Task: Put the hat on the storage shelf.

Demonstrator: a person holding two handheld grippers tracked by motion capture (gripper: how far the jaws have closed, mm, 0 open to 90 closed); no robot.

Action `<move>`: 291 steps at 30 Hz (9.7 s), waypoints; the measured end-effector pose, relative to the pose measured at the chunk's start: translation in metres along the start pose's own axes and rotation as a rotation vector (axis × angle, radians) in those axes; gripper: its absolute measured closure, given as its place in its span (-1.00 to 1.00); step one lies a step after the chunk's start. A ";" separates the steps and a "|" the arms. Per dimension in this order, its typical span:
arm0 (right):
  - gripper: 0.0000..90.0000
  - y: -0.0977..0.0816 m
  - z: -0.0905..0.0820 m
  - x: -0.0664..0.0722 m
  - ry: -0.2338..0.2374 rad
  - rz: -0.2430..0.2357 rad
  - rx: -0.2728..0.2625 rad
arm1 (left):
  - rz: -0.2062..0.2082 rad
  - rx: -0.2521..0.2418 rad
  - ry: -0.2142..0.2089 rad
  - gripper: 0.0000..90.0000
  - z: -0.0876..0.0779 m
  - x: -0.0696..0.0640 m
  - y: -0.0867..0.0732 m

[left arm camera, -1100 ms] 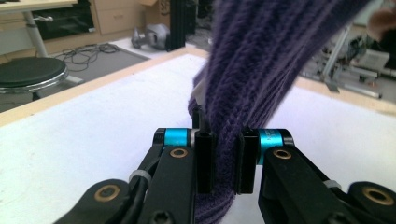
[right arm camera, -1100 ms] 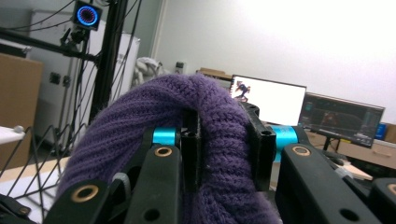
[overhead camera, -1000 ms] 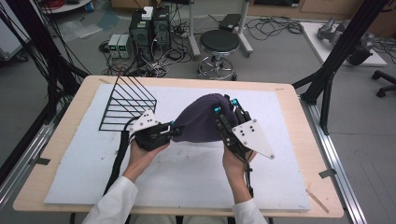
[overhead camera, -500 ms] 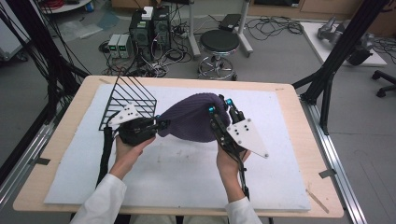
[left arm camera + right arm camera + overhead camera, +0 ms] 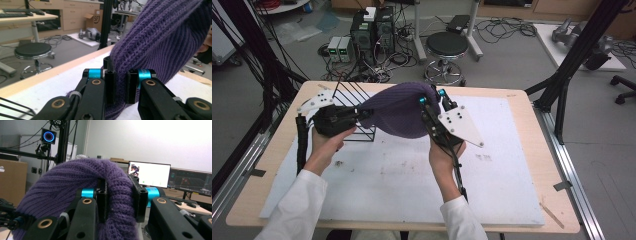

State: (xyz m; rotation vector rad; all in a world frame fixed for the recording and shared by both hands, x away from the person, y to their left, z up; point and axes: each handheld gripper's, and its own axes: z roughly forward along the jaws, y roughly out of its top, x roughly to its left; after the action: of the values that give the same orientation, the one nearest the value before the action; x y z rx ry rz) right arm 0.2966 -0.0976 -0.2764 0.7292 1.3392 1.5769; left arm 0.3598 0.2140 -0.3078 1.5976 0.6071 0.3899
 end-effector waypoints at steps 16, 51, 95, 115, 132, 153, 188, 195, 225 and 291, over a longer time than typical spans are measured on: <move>0.58 0.013 0.036 0.020 -0.009 0.055 0.007 | -0.057 0.012 0.023 0.84 -0.018 0.035 0.031; 0.57 0.022 0.085 0.085 0.086 0.017 0.061 | -0.053 -0.050 0.210 0.81 -0.079 0.083 0.029; 0.54 -0.029 0.145 0.121 0.147 0.036 0.125 | -0.148 -0.013 0.277 0.81 -0.093 0.117 -0.055; 0.48 -0.042 0.153 0.128 0.193 -0.007 0.178 | -0.130 0.042 0.328 0.83 -0.096 0.121 -0.076; 0.30 -0.050 0.156 0.134 0.257 -0.015 0.246 | -0.180 0.066 0.350 0.84 -0.111 0.120 -0.096; -0.65 -0.043 0.138 0.113 0.365 0.059 0.303 | -0.245 0.096 0.380 0.45 -0.115 0.119 -0.102; -0.75 -0.052 0.086 0.010 0.108 0.130 0.338 | -0.192 -0.220 0.498 -0.36 -0.150 0.077 -0.109; -0.75 -0.051 0.059 -0.020 0.029 0.102 0.347 | -0.169 -0.232 0.543 -0.47 -0.150 0.066 -0.112; -0.75 -0.056 -0.052 -0.105 -0.174 0.142 0.313 | -0.104 -0.267 0.607 -0.52 -0.148 0.032 -0.113; -0.75 -0.140 -0.159 -0.121 -0.370 0.090 0.335 | -0.121 -0.245 0.642 -0.54 -0.152 0.011 -0.147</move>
State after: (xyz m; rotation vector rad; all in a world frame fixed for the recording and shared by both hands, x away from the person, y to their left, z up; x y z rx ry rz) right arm 0.2439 -0.2754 -0.4345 1.2362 1.3150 1.2171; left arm 0.2584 0.3487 -0.4355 1.1813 1.0897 0.8650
